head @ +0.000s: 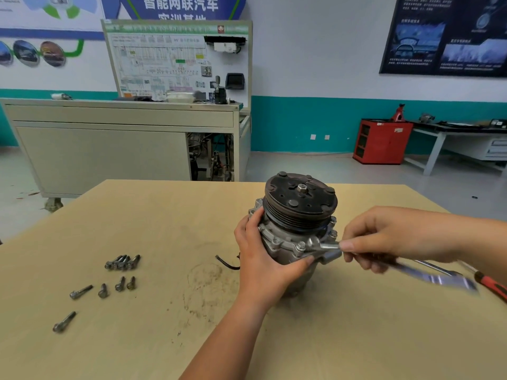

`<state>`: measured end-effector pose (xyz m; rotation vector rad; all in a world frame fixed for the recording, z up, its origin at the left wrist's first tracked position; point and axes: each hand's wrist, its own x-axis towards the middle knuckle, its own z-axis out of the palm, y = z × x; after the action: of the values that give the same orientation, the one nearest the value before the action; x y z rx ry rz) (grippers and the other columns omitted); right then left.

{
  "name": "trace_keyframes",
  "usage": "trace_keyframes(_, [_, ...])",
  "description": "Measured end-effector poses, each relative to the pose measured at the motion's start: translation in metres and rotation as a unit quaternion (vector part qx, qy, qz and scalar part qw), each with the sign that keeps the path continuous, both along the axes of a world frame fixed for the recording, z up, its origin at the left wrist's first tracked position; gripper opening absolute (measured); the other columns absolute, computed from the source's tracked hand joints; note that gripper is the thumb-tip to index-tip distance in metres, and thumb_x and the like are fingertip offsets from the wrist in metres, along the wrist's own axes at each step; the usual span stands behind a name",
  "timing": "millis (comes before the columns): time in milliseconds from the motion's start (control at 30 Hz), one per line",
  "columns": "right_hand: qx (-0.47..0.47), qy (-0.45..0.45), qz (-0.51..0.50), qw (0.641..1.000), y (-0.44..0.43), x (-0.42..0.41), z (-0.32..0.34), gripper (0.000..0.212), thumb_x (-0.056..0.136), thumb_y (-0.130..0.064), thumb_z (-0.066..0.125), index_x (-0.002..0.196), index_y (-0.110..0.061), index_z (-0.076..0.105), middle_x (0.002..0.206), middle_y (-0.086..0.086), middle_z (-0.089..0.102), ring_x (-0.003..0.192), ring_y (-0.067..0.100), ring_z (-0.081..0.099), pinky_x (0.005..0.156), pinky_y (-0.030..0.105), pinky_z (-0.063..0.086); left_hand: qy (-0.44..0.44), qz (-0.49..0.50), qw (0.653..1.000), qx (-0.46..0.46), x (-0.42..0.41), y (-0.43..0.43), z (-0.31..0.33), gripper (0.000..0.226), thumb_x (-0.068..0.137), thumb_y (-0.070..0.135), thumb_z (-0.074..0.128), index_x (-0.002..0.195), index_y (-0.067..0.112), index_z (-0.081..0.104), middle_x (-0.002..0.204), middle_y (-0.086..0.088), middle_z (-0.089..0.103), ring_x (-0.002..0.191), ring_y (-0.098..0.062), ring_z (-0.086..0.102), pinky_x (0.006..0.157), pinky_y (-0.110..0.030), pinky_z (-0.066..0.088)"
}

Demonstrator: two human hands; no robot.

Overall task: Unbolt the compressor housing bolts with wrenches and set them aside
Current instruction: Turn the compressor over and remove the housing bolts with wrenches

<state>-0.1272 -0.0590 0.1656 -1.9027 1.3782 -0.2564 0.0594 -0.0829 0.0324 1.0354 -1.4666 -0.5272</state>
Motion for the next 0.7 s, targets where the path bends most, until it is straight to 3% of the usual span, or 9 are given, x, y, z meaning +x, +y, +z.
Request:
trace_keyframes(133, [0.092,-0.086,-0.015,0.992,0.015,0.016,-0.017,0.028,0.096,-0.032,0.045,0.081,-0.011,0.055,0.066,0.004,0.07,0.062,0.017,0.071,0.048,0.018,0.05,0.001,0.004,1.0,-0.003,0.0,0.0,-0.001,0.096,0.044,0.062,0.074,0.125,0.056,0.023,0.137,0.011,0.023,0.131,-0.002,0.03,0.1,0.0,0.023])
trace_keyframes(367, [0.128,-0.152,-0.047,0.979,0.017,0.039,-0.023,0.031,0.097,-0.033,0.045,0.078,-0.009,0.054,0.053,0.002,0.065,0.048,0.013,0.065,0.04,0.015,0.044,0.009,-0.004,1.0,-0.005,0.0,0.0,0.0,0.096,0.044,0.057,0.075,0.125,0.056,0.023,0.135,0.012,0.024,0.129,0.001,0.03,0.099,0.001,0.025])
trace_keyframes(467, [0.094,-0.077,-0.044,0.992,0.011,0.035,-0.011,0.034,0.095,-0.036,0.047,0.073,-0.012,0.056,0.045,-0.004,0.057,0.04,0.009,0.056,0.04,0.015,0.042,0.007,-0.001,1.0,-0.01,0.0,0.001,0.0,0.096,0.045,0.059,0.074,0.126,0.053,0.023,0.135,0.011,0.024,0.13,-0.001,0.03,0.102,-0.001,0.025])
trace_keyframes(533, [-0.009,0.058,-0.02,0.998,0.003,0.031,-0.001,0.035,0.093,-0.041,0.05,0.069,-0.017,0.06,0.045,-0.007,0.054,0.041,0.006,0.051,0.045,0.016,0.042,0.005,0.0,1.0,-0.01,0.0,0.001,0.001,0.095,0.045,0.059,0.073,0.125,0.053,0.023,0.135,0.01,0.024,0.131,-0.001,0.03,0.102,-0.001,0.024])
trace_keyframes(600, [-0.157,0.194,0.004,0.968,-0.006,0.026,0.005,0.033,0.09,-0.047,0.051,0.067,-0.026,0.061,0.056,-0.009,0.056,0.053,0.004,0.05,0.051,0.018,0.038,0.007,-0.002,1.0,-0.009,0.0,0.001,0.001,0.094,0.045,0.059,0.072,0.124,0.053,0.024,0.135,0.01,0.024,0.129,0.0,0.03,0.099,0.002,0.023])
trace_keyframes(667, [-0.208,0.224,0.014,0.952,-0.01,0.022,0.006,0.029,0.091,-0.045,0.051,0.068,-0.031,0.061,0.066,-0.01,0.057,0.061,0.004,0.051,0.055,0.02,0.038,0.01,-0.006,1.0,-0.008,0.0,0.002,0.002,0.094,0.045,0.059,0.073,0.125,0.053,0.024,0.135,0.01,0.024,0.129,0.0,0.03,0.098,0.003,0.023])
trace_keyframes(700, [-0.171,0.201,0.027,0.964,-0.01,0.017,0.006,0.026,0.093,-0.04,0.051,0.072,-0.03,0.064,0.067,-0.01,0.058,0.061,0.003,0.052,0.056,0.017,0.04,0.011,-0.006,1.0,-0.008,0.0,0.002,0.002,0.094,0.044,0.059,0.073,0.125,0.053,0.024,0.135,0.01,0.024,0.129,0.0,0.031,0.098,0.003,0.023])
